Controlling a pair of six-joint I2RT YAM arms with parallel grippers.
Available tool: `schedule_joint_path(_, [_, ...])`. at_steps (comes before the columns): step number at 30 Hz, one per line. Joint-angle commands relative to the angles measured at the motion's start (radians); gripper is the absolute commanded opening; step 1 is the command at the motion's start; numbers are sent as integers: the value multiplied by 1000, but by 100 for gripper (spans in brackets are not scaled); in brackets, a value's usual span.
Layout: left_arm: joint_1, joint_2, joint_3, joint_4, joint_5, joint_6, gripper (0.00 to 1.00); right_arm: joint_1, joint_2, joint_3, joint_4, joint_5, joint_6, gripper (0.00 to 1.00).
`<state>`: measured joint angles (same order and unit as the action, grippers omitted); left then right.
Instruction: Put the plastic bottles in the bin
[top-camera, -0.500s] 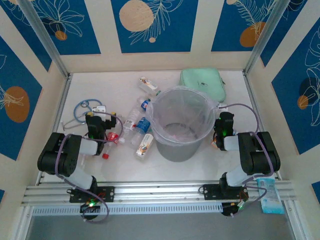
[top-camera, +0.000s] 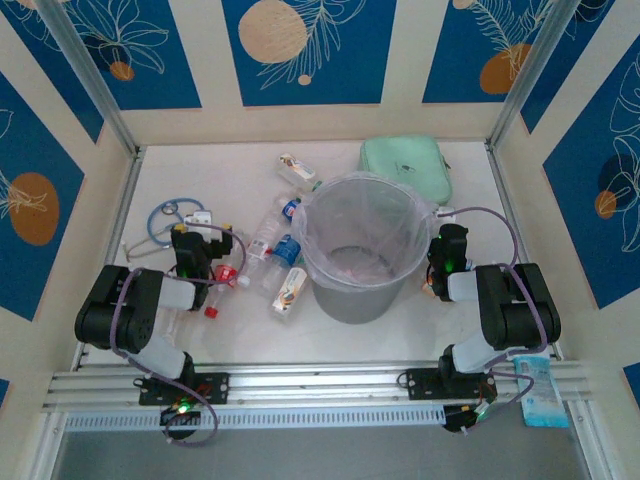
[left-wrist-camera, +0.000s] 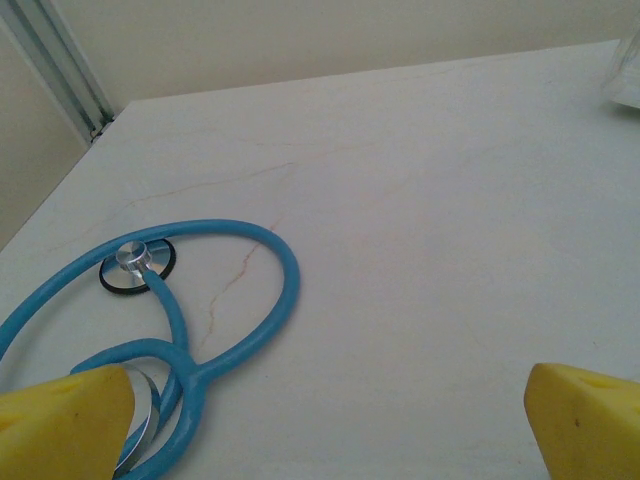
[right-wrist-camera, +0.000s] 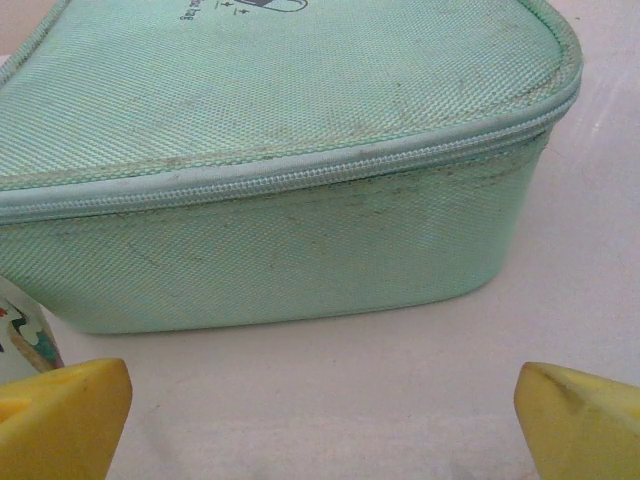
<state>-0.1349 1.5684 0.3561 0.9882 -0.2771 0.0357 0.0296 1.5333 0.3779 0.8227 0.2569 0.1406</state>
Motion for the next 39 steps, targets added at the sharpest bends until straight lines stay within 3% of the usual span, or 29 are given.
schedule_joint_path(1, [9,4,-5,17,3,6,100,-2,-10,23,15,-15,-9,99])
schedule_joint_path(15, [41,-32,19,-64,61,-13,100,-15,-23,30,-1,-35,1,99])
schedule_joint_path(18, [41,-222,133,-416,28,-18,99,-10,-133,158,-330,30,33,99])
schedule_joint_path(22, [41,-421,236,-594,-28,-55,99,-8,-253,300,-717,87,198,99])
schedule_joint_path(25, [40,-495,400,-894,-38,-125,99,2,-333,423,-1112,210,482,99])
schedule_joint_path(27, [40,-535,500,-1095,-39,-216,99,-19,-353,522,-1391,197,647,99])
schedule_joint_path(30, [40,-571,619,-1302,31,-352,97,-29,-375,557,-1527,134,757,99])
schedule_joint_path(33, [38,-561,727,-1404,230,-416,97,-91,-370,553,-1636,50,925,99])
schedule_joint_path(36, [24,-536,843,-1466,385,-454,96,-189,-358,531,-1682,-74,991,98])
schedule_joint_path(39, [-39,-513,942,-1505,438,-479,94,-222,-355,507,-1674,-55,978,95])
